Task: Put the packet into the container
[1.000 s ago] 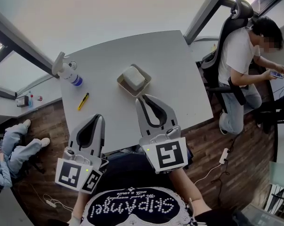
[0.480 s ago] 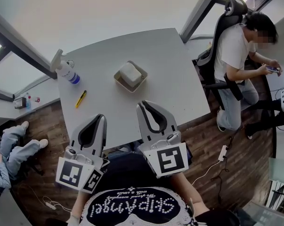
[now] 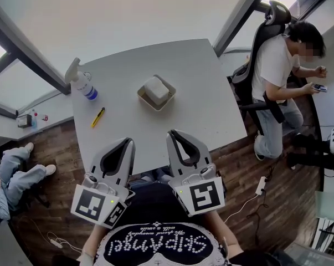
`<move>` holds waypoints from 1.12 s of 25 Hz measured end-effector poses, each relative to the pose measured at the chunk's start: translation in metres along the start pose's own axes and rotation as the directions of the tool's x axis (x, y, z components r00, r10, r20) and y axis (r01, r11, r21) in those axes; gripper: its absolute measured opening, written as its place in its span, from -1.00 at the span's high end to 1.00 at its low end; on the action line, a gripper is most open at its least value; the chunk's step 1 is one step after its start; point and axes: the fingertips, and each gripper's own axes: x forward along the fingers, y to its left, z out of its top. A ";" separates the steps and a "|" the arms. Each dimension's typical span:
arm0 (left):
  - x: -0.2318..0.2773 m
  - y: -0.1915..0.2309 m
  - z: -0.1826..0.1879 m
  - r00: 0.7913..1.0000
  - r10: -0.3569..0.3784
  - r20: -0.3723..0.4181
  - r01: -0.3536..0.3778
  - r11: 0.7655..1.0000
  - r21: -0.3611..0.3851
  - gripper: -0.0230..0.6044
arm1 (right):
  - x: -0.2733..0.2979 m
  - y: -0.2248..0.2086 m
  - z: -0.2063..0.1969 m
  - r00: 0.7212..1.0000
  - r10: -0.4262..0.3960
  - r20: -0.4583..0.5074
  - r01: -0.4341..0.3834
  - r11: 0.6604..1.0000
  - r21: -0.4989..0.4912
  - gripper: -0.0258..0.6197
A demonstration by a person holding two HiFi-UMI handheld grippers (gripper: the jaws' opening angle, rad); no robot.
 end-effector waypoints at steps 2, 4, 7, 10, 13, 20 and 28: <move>0.000 -0.002 0.000 1.000 -0.006 0.001 0.006 1.000 0.002 0.90 | -0.001 0.001 -0.001 1.000 0.006 -0.006 -0.006 1.000 0.000 0.84; 0.000 -0.004 0.000 1.000 -0.010 0.000 0.010 1.000 0.003 0.90 | -0.003 0.002 -0.003 1.000 0.008 -0.013 -0.008 1.000 0.001 0.85; 0.000 -0.004 0.000 1.000 -0.011 -0.002 0.011 1.000 0.002 0.90 | -0.004 0.002 -0.006 1.000 0.008 -0.023 -0.008 1.000 0.008 0.85; 0.001 -0.003 -0.001 1.000 -0.008 -0.001 0.008 1.000 -0.002 0.90 | -0.005 0.001 -0.012 0.998 0.012 -0.054 -0.012 1.000 -0.004 0.86; 0.003 -0.003 -0.003 1.000 -0.004 -0.003 0.004 1.000 -0.006 0.90 | -0.007 -0.002 -0.023 0.995 0.016 -0.102 -0.018 1.000 -0.020 0.86; 0.007 -0.002 -0.003 1.000 0.000 -0.010 0.000 1.000 -0.009 0.90 | -0.004 -0.005 -0.027 0.993 0.021 -0.118 -0.023 1.000 -0.019 0.87; 0.013 -0.002 -0.002 1.000 0.006 -0.012 -0.006 1.000 -0.006 0.90 | -0.001 -0.013 -0.026 0.992 0.025 -0.120 -0.027 1.000 -0.013 0.87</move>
